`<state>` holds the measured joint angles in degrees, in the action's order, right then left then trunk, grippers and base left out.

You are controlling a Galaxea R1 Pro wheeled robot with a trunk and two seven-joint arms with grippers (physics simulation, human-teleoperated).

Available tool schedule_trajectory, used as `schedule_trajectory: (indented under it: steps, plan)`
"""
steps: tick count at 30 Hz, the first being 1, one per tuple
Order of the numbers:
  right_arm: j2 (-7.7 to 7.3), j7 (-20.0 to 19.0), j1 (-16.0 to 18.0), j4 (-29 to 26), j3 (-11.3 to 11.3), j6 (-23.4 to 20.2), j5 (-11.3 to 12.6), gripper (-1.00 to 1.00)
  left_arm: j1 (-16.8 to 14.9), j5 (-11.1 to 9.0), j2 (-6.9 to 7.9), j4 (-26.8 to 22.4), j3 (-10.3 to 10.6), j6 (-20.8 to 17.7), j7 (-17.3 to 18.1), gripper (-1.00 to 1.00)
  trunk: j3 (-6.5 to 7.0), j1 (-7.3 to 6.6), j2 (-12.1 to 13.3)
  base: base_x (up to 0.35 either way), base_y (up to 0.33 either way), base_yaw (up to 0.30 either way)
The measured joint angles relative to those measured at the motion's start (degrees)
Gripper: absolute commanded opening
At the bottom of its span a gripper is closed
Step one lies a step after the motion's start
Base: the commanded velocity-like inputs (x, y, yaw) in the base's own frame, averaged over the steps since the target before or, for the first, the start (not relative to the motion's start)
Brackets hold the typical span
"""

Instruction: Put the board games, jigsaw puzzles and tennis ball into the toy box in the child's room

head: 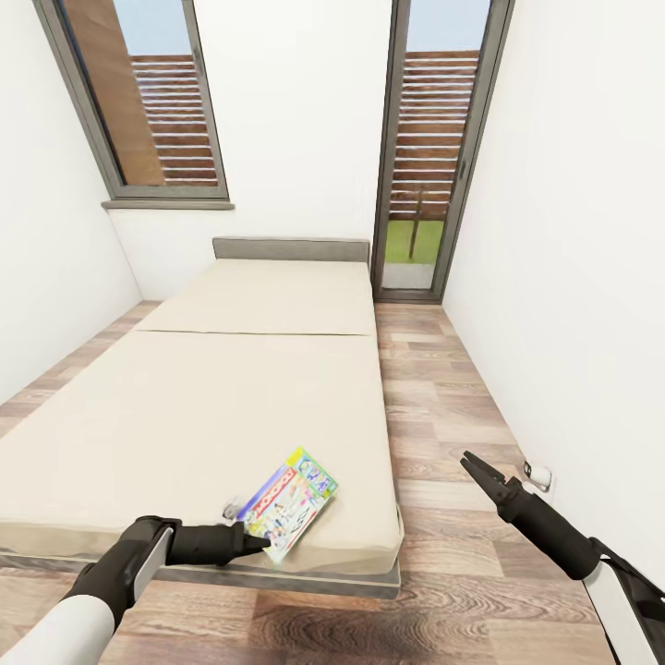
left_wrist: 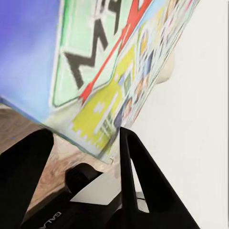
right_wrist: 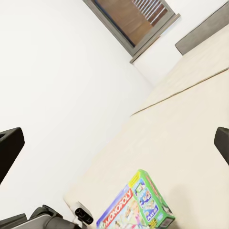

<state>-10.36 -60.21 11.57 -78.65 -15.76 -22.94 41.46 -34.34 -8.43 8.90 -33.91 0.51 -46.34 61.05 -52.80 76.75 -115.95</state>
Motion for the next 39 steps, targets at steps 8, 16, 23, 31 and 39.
schedule_trajectory:
  steps: [8,16,23,31,39]
  plan:
    - [0.00,0.00,0.00,-0.02,0.03,0.00,0.01,1.00,-0.03,-0.05,0.01,-0.02,-0.13,-0.24,3.32,-1.00,1.43,-1.75,3.19,0.000,0.000,0.000]
    - [0.00,0.00,0.00,-0.02,0.04,0.00,0.01,1.00,-0.01,0.03,0.06,-0.02,-0.12,-0.17,4.06,-1.00,2.87,-3.51,6.40,0.000,0.000,0.000]
    - [0.00,0.00,0.00,-0.02,0.04,0.00,0.01,1.00,0.00,0.01,0.05,-0.02,-0.12,-0.17,4.10,-1.00,4.12,-5.05,9.21,0.000,0.000,0.000]
    - [0.00,0.00,0.00,-0.02,0.04,0.00,0.01,1.00,0.00,-0.04,0.05,-0.02,-0.12,-0.17,4.10,-1.00,5.56,-6.80,12.42,0.000,0.000,0.000]
    - [-0.02,0.00,0.00,-0.02,0.04,-0.07,0.01,1.00,-0.06,-0.07,0.17,-0.04,-0.07,-0.18,4.33,-1.00,7.00,-8.56,15.63,0.000,0.000,0.000]
